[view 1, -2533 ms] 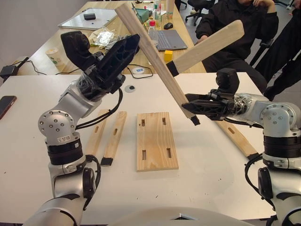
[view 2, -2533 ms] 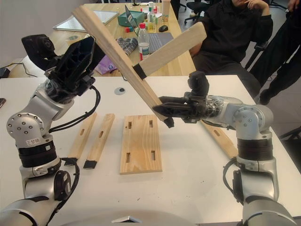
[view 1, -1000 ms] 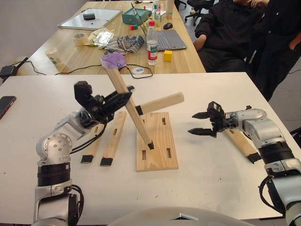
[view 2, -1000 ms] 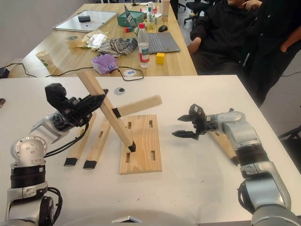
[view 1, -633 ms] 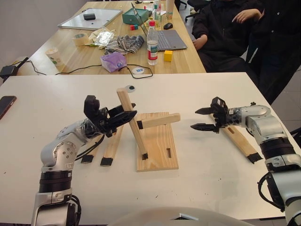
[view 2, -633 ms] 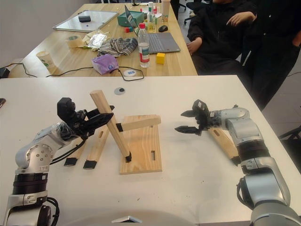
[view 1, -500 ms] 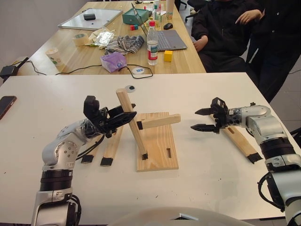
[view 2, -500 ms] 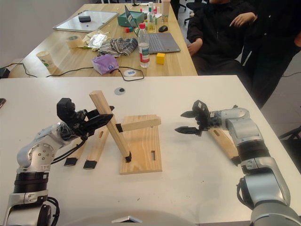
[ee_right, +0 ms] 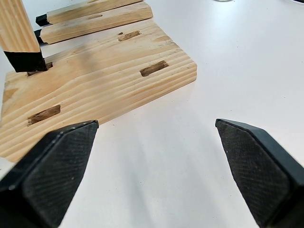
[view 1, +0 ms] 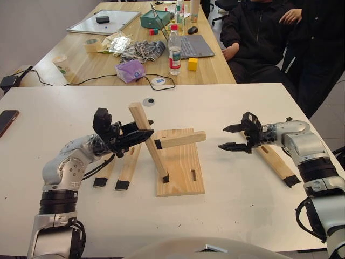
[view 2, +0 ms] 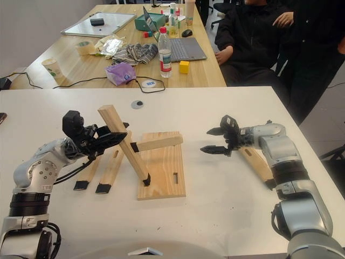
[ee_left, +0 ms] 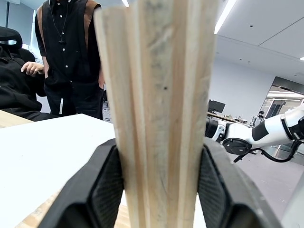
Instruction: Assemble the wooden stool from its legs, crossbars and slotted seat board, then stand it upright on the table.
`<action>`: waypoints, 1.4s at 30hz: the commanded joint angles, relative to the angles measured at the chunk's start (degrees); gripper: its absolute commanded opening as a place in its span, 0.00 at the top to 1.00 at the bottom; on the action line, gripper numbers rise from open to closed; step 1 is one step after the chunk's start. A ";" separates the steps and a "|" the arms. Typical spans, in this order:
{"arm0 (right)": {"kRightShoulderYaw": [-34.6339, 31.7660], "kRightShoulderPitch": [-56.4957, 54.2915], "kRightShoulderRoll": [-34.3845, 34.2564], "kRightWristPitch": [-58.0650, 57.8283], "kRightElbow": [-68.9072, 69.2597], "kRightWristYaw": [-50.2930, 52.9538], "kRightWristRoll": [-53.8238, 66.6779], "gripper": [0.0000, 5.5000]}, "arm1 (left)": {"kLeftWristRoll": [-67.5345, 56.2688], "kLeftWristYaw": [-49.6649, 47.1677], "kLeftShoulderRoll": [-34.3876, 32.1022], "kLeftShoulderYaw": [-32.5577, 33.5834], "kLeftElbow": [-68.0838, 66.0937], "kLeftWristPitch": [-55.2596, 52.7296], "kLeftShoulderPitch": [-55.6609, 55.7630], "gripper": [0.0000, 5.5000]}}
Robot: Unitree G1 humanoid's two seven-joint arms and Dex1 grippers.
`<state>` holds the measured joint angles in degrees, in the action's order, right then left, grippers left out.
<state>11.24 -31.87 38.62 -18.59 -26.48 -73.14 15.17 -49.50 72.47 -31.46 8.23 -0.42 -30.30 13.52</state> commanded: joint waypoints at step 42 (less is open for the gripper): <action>-2.59 0.93 -2.92 -0.71 2.38 0.68 -1.16 0.17 | 23.77 -0.08 -10.88 -20.42 0.80 13.00 -15.87 0.63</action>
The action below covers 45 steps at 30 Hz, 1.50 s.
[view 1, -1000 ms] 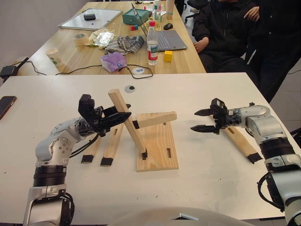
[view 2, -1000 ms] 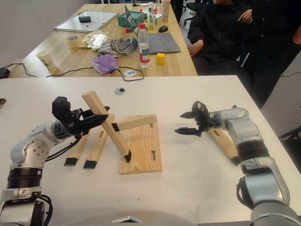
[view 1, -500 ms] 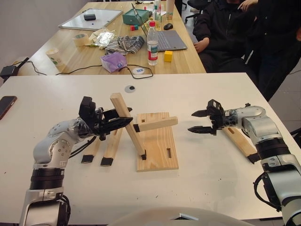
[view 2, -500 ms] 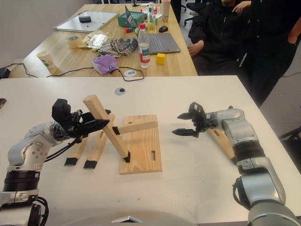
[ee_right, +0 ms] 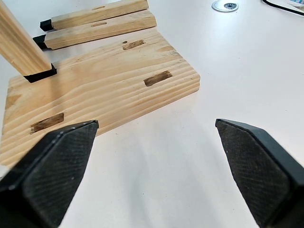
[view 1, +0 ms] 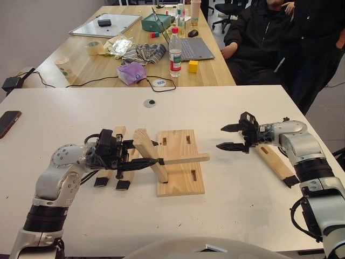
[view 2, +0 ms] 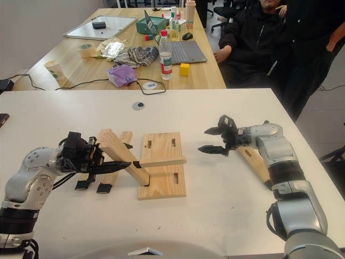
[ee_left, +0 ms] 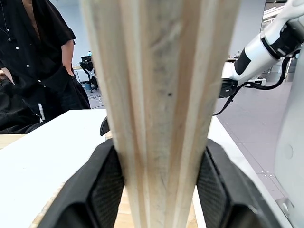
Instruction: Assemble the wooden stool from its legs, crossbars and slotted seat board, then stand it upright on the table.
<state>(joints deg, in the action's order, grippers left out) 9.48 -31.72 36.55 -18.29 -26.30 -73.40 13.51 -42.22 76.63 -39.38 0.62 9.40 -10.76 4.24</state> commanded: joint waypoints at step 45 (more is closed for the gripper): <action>-11.56 3.92 -7.43 2.14 -0.68 27.35 1.58 0.17 | -65.18 -65.56 -1.55 14.42 29.00 -26.17 25.05 0.97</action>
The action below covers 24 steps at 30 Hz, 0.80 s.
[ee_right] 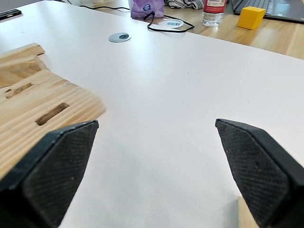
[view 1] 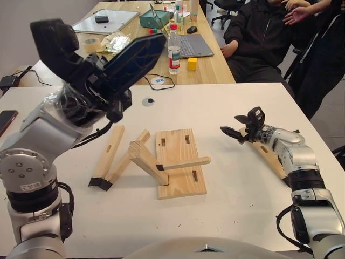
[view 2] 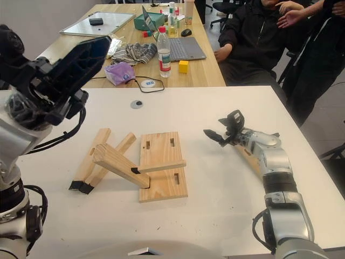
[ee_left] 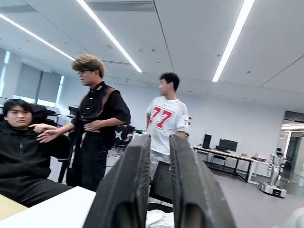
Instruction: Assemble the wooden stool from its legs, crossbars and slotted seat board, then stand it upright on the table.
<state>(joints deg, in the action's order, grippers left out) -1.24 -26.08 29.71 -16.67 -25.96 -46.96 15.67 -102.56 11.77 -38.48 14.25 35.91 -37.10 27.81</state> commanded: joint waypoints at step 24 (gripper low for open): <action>-5.98 1.23 -2.46 -0.14 3.43 4.89 2.59 0.17 | 52.73 -9.19 -12.38 -6.97 -26.26 -14.92 -21.27 0.82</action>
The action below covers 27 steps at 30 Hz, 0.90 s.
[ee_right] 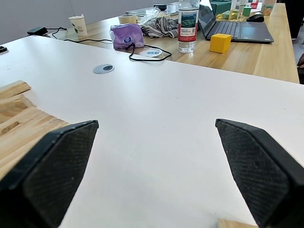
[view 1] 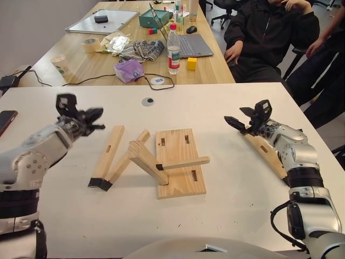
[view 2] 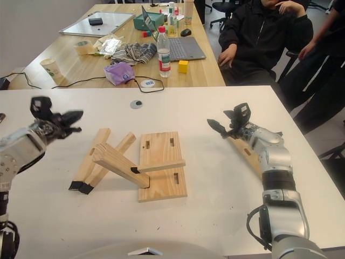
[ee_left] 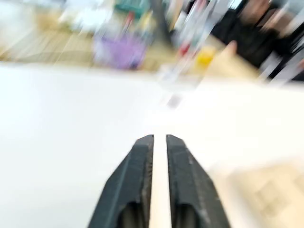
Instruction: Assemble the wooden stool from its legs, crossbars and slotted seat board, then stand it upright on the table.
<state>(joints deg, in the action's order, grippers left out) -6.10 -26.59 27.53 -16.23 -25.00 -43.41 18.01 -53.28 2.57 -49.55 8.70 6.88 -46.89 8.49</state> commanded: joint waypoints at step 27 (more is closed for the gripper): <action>-0.64 1.81 -0.77 -2.28 3.85 2.12 0.56 0.17 | 18.37 14.77 9.06 1.96 -4.13 -9.26 -8.54 0.64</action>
<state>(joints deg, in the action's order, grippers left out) -6.72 -23.16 27.37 -17.82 -20.89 -41.01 18.24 -35.36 16.83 -42.02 9.67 4.75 -55.83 -0.06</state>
